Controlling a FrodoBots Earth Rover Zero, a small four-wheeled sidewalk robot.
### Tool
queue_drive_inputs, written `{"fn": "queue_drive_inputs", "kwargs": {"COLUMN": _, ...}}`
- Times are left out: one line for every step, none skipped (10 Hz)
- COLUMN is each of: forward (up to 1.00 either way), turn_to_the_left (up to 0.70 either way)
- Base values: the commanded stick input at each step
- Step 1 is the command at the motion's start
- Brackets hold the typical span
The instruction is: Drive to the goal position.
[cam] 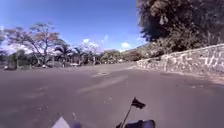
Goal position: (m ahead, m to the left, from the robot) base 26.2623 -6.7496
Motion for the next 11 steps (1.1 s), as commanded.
{"fn": "queue_drive_inputs", "kwargs": {"forward": 0.50, "turn_to_the_left": 0.00}}
{"fn": "queue_drive_inputs", "kwargs": {"forward": 0.50, "turn_to_the_left": 0.00}}
{"fn": "queue_drive_inputs", "kwargs": {"forward": 0.50, "turn_to_the_left": 0.00}}
{"fn": "queue_drive_inputs", "kwargs": {"forward": 0.50, "turn_to_the_left": 0.00}}
{"fn": "queue_drive_inputs", "kwargs": {"forward": 0.50, "turn_to_the_left": -0.01}}
{"fn": "queue_drive_inputs", "kwargs": {"forward": 0.50, "turn_to_the_left": -0.19}}
{"fn": "queue_drive_inputs", "kwargs": {"forward": 0.50, "turn_to_the_left": -0.38}}
{"fn": "queue_drive_inputs", "kwargs": {"forward": 0.50, "turn_to_the_left": -0.50}}
{"fn": "queue_drive_inputs", "kwargs": {"forward": 0.50, "turn_to_the_left": -0.50}}
{"fn": "queue_drive_inputs", "kwargs": {"forward": 0.50, "turn_to_the_left": -0.50}}
{"fn": "queue_drive_inputs", "kwargs": {"forward": 0.50, "turn_to_the_left": -0.50}}
